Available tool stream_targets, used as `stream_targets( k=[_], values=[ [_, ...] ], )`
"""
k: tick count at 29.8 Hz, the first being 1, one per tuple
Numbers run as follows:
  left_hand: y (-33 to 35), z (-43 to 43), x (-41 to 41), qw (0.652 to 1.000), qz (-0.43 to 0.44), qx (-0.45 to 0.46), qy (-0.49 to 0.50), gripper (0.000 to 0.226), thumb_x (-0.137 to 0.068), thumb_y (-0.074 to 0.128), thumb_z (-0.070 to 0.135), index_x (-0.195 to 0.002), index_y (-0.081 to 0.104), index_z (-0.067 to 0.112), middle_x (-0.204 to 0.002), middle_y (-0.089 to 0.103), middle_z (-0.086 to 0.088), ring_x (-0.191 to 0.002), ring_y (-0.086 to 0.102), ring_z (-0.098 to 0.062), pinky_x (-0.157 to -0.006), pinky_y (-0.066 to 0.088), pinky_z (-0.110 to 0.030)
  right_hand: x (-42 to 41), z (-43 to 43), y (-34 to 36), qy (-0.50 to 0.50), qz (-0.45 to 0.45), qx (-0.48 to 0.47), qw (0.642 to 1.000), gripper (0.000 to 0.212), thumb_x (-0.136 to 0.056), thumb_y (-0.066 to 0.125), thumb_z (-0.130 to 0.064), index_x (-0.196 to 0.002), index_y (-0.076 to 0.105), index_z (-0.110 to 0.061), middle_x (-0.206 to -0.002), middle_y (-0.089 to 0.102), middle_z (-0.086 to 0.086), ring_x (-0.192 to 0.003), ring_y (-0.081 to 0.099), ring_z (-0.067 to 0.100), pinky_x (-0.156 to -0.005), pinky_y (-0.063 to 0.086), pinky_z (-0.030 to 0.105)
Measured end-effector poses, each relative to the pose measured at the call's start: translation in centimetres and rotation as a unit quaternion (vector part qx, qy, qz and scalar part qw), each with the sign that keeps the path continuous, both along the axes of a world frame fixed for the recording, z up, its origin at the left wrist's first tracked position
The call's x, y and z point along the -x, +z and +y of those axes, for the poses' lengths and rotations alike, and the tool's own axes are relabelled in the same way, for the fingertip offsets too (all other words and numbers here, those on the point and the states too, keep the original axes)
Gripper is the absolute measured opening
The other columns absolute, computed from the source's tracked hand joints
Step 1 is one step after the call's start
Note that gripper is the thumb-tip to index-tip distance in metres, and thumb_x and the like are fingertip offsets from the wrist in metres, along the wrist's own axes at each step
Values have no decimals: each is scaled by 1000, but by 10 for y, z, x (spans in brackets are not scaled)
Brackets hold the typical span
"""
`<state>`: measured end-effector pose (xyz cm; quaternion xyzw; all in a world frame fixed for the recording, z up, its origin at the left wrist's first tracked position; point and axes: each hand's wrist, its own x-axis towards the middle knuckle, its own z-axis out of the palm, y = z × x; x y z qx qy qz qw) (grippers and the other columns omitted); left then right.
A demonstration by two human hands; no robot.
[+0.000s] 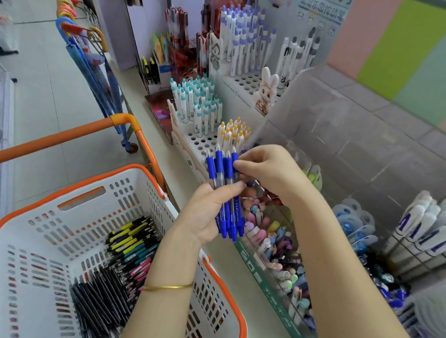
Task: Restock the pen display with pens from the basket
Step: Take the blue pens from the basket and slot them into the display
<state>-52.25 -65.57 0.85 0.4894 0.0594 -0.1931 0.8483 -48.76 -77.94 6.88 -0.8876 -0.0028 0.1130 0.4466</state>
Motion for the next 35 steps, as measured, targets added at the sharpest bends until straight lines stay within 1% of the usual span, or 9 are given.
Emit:
stream_targets(
  k=[3,6,10,14,20,24,29,32,35],
  values=[
    [-2,1,1,1000,23,2,21,12,-96,55,11,-98,66,9,-78,73,-5,-69,70,-17,-67,59,-32,-3,-2,0,-45,-34,-39,998,10,-91,61,-23,-83,65,-20,-75,64,-3,-64,57,7,-58,44,16],
    [-4,2,-1,997,54,4,53,17,-96,57,14,-110,62,6,-84,74,-9,-67,70,-18,-57,58,-30,-10,-4,-2,-189,-179,-108,959,7,-95,56,-19,-90,60,-15,-78,58,-2,-67,56,11,-64,49,27],
    [-7,3,-1,996,70,-2,56,14,-97,54,11,-111,57,9,-93,74,-13,-68,70,-18,-56,56,-28,-18,-8,-9,-249,-289,-16,924,11,-97,52,-18,-105,53,-10,-97,58,2,-88,57,17,-78,49,31],
    [-6,1,0,997,62,4,51,8,-97,53,7,-105,54,9,-99,73,-16,-68,69,-18,-56,56,-28,-23,-4,-22,-199,-239,130,942,13,-97,51,-17,-104,51,-6,-100,61,11,-90,59,27,-76,50,41],
    [-4,4,1,999,41,0,32,18,-97,53,7,-113,59,5,-97,74,-12,-74,71,-19,-71,61,-35,-30,-1,-33,-141,-133,316,929,11,-92,57,-5,-84,52,-12,-92,63,10,-74,51,25,-60,38,33],
    [-3,5,2,999,35,1,10,20,-97,51,5,-115,59,5,-96,74,-13,-78,72,-21,-70,61,-34,-31,-2,-28,-154,-108,286,940,9,-91,58,-3,-85,56,-10,-88,60,10,-80,57,27,-62,39,33],
    [2,1,2,1000,26,4,-18,19,-97,49,6,-114,59,6,-95,74,-14,-73,71,-20,-59,57,-29,-15,-8,-10,-178,-195,110,958,12,-94,51,-9,-100,61,-6,-91,64,8,-77,62,22,-72,55,38],
    [4,0,3,1000,20,-2,-24,19,-97,49,5,-111,61,5,-88,74,-11,-67,71,-18,-53,56,-29,-1,-2,1,-55,-61,79,993,25,-97,51,-21,-95,67,-2,-82,68,11,-59,60,13,-59,54,27],
    [2,0,3,999,16,-28,-18,15,-96,48,3,-105,60,3,-74,72,-9,-62,70,-17,-48,55,-29,4,3,3,0,42,50,998,29,-95,56,-28,-95,69,-3,-89,69,15,-64,62,16,-70,58,34]
  ],
)
